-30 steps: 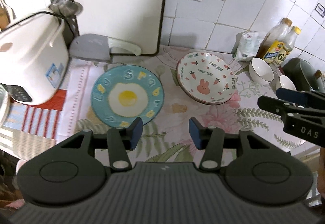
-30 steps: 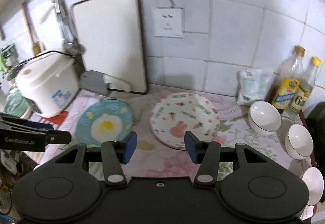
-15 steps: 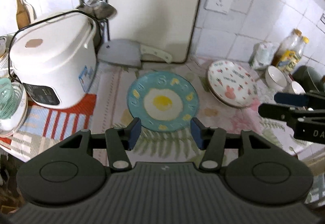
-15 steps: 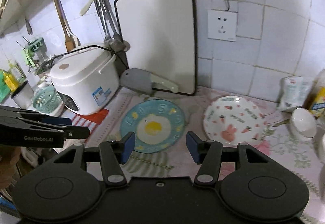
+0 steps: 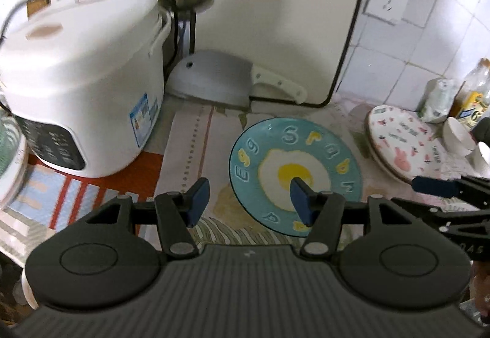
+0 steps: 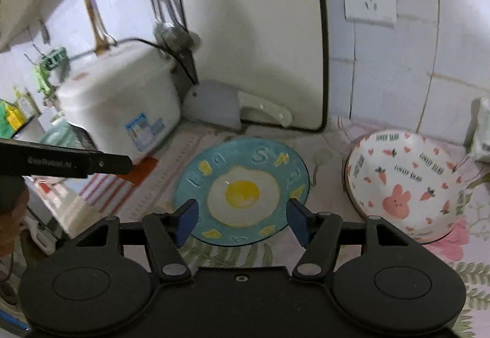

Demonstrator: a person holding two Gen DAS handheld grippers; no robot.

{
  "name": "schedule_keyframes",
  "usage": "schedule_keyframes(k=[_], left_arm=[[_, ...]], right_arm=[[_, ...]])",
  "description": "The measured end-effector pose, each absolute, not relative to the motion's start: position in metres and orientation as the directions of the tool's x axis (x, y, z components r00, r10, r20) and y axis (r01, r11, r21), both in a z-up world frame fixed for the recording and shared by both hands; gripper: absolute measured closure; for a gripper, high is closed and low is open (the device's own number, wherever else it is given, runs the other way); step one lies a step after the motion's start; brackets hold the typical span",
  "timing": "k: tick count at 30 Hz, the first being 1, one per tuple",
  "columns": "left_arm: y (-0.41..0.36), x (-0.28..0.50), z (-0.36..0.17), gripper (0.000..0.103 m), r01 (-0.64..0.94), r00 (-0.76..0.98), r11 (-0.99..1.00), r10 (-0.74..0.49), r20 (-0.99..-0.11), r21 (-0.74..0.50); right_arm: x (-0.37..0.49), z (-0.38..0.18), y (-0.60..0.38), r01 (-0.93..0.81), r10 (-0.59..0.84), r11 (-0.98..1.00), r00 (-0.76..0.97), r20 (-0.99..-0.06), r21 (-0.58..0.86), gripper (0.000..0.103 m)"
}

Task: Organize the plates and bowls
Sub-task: 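Move both grippers to the blue egg plate rim and close on it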

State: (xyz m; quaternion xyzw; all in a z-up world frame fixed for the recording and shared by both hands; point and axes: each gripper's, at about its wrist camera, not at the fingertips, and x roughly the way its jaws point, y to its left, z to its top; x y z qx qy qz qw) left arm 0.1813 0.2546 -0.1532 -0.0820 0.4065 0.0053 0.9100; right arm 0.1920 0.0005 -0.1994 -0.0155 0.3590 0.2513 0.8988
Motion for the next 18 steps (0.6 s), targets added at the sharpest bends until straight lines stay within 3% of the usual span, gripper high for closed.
schedule_keyframes(k=[15,18], left_arm=[[0.245,0.227,-0.241,0.049,-0.060,0.635,0.984,-0.089,-0.767,-0.165],[0.246,0.232,-0.245,0.049,-0.080,0.624,0.979,-0.097,-0.775,-0.187]], right_arm=[[0.239,-0.285,-0.005,-0.227,0.434,0.897,0.620,-0.654,0.380,0.035],[0.240,-0.289,0.000,-0.216,0.459,0.882,0.595,-0.660,0.418,0.044]])
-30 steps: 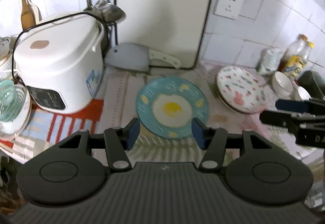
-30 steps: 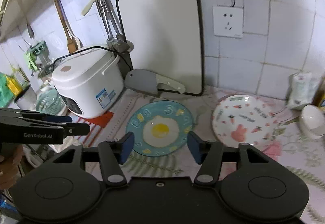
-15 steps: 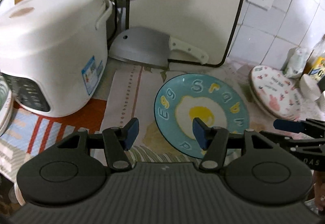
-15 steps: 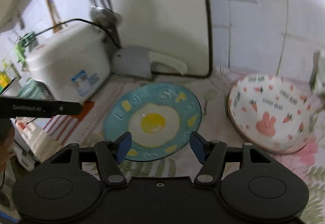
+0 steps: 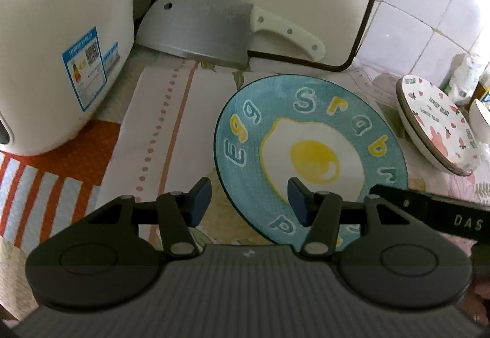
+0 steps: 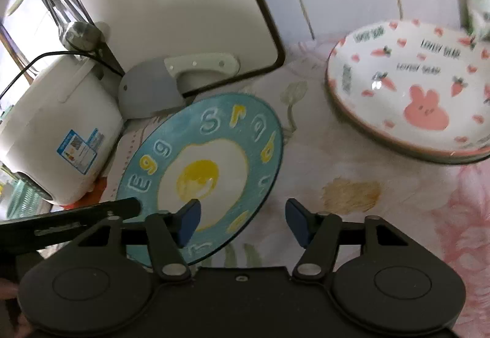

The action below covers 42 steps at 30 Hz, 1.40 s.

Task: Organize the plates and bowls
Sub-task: 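Move both grippers to the blue egg plate rim and close on it, then lift the blue egg plate with both grippers toward the stacked plates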

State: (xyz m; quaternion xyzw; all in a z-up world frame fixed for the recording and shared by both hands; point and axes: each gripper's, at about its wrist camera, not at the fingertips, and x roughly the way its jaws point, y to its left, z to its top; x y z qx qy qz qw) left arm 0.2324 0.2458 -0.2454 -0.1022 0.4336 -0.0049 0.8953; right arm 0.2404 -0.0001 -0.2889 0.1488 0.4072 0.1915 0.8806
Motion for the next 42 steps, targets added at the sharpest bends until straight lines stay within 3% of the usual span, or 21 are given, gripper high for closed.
schedule_keyframes(k=[3,8,10,11,20,25,34,42], left_arm=[[0.245,0.234,-0.246,0.054,-0.082,0.625,0.977,-0.105,-0.774,-0.198],[0.249,0.242,-0.256,0.079,-0.137,0.570,0.965,-0.106,-0.814,-0.222],[0.254,0.241,-0.260,0.079,-0.160,0.576,0.953,-0.121,-0.808,-0.257],[0.254,0.240,-0.261,0.079,-0.173,0.580,0.948,-0.123,-0.805,-0.269],[0.246,0.249,-0.250,0.079,-0.268,0.509,0.934,-0.070,-0.858,-0.235],[0.230,0.243,-0.228,0.080,-0.236,0.494,0.956,-0.036,-0.869,-0.174],[0.198,0.216,-0.180,0.080,-0.212,0.482,0.968,-0.017,-0.876,-0.135],[0.161,0.196,-0.123,0.080,-0.131,0.535,0.984,-0.032,-0.844,-0.121]], right_arm=[[0.242,-0.292,0.003,-0.211,0.486,0.866,0.567,-0.666,0.453,0.053],[0.243,-0.297,0.005,-0.188,0.478,0.867,0.576,-0.663,0.462,0.064],[0.243,-0.298,0.003,-0.181,0.463,0.875,0.579,-0.671,0.448,0.080],[0.244,-0.299,0.000,-0.178,0.463,0.875,0.577,-0.673,0.450,0.082],[0.261,-0.286,0.003,-0.224,0.465,0.885,0.483,-0.742,0.409,0.080],[0.269,-0.268,-0.006,-0.266,0.487,0.873,0.422,-0.765,0.409,0.080],[0.250,-0.234,-0.036,-0.309,0.526,0.847,0.368,-0.767,0.432,0.079],[0.219,-0.184,-0.077,-0.293,0.538,0.843,0.421,-0.730,0.451,0.078]])
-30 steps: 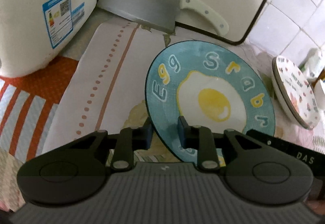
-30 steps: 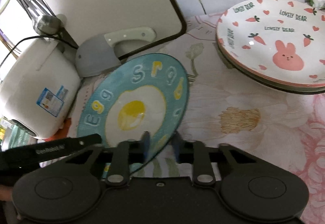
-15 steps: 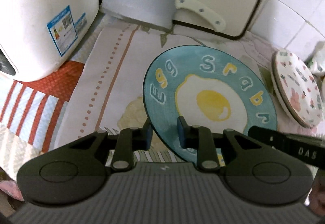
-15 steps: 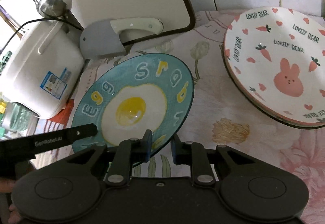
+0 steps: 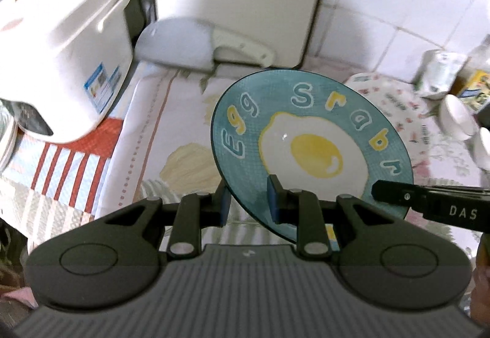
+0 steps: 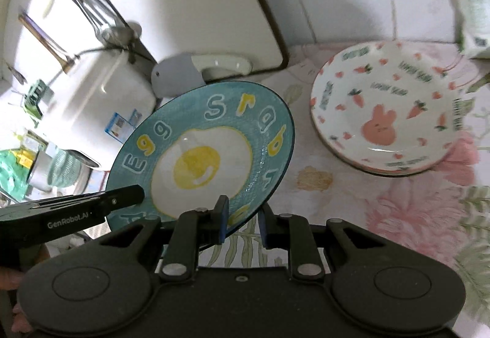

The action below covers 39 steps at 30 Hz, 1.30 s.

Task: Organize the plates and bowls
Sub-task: 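Lift the blue egg plate with both grippers toward the stacked plates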

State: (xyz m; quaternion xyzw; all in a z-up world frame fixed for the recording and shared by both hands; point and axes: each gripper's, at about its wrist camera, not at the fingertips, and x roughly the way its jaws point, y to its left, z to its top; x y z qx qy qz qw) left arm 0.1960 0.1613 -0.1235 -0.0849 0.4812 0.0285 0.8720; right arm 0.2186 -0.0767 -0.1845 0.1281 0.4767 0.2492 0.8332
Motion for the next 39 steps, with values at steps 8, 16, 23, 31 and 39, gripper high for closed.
schedule_keyframes(k=[8,16,23,31,39], left_arm=[[0.112,0.205,-0.085,0.080,-0.028,0.574,0.993,-0.081,-0.815,-0.118],[0.065,0.233,-0.071,0.080,0.038,0.592,0.992,-0.121,-0.797,-0.123],[0.029,0.263,-0.075,0.080,0.061,0.589,0.990,-0.141,-0.796,-0.130],[0.009,0.303,-0.116,0.080,0.019,0.550,0.989,-0.133,-0.825,-0.147],[0.007,0.329,-0.159,0.080,-0.060,0.477,0.990,-0.082,-0.875,-0.126]], right_arm=[[0.208,-0.149,-0.131,-0.230,0.503,0.862,0.486,-0.714,0.451,0.078],[0.223,-0.134,-0.178,-0.209,0.469,0.880,0.526,-0.709,0.427,0.077],[0.251,-0.133,-0.215,-0.207,0.459,0.886,0.518,-0.722,0.415,0.076],[0.302,-0.166,-0.234,-0.198,0.457,0.889,0.446,-0.769,0.414,0.076],[0.342,-0.207,-0.230,-0.184,0.468,0.884,0.347,-0.813,0.430,0.076]])
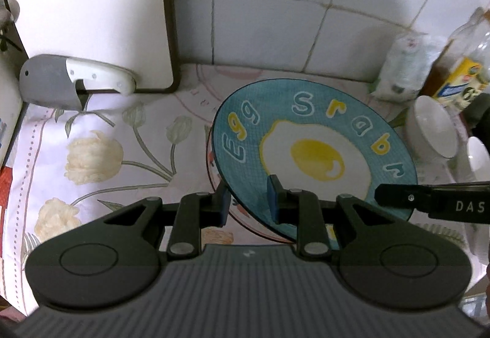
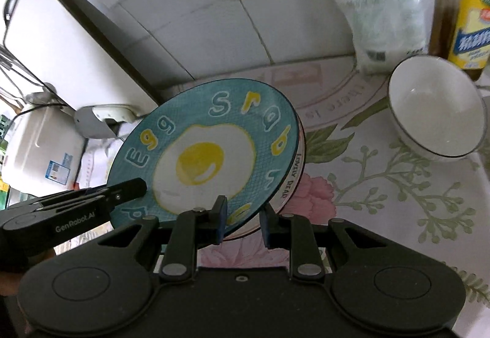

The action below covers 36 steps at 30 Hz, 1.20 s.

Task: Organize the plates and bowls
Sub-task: 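Lift the blue egg plate with both grippers toward the stacked plates, then lower the blue egg plate onto the plate stack and open both grippers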

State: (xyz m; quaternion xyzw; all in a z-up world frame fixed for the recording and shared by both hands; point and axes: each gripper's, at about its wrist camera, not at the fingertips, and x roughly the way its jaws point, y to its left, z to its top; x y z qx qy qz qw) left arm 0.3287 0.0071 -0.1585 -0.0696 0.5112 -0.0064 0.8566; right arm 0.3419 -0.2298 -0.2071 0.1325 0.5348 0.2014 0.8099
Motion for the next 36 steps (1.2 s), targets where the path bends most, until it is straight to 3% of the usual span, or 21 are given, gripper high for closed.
schedule_keyframes(k=[15,28,33,36], left_arm=[[0.014,0.349,-0.187,0.080,-0.113,0.392,0.981,-0.103,-0.914,-0.159],[0.018,0.365,-0.206,0.075,-0.179,0.278,0.970,-0.107,-0.955,-0.161],[0.007,0.368,-0.205,0.075,-0.125,0.244,0.991,-0.014,-0.970,-0.046],[0.004,0.369,-0.202,0.075,-0.102,0.235,0.994,-0.024,-0.972,-0.049]], right_arm=[[0.362,-0.230,-0.221,-0.174,0.443,0.896,0.284,-0.850,0.409,0.075],[0.355,-0.223,-0.192,-0.223,0.292,0.949,0.340,-0.894,0.225,0.066],[0.345,-0.221,-0.181,-0.239,0.199,0.965,0.401,-0.894,0.108,0.067],[0.340,-0.226,-0.178,-0.234,0.141,0.971,0.411,-0.901,0.045,0.067]])
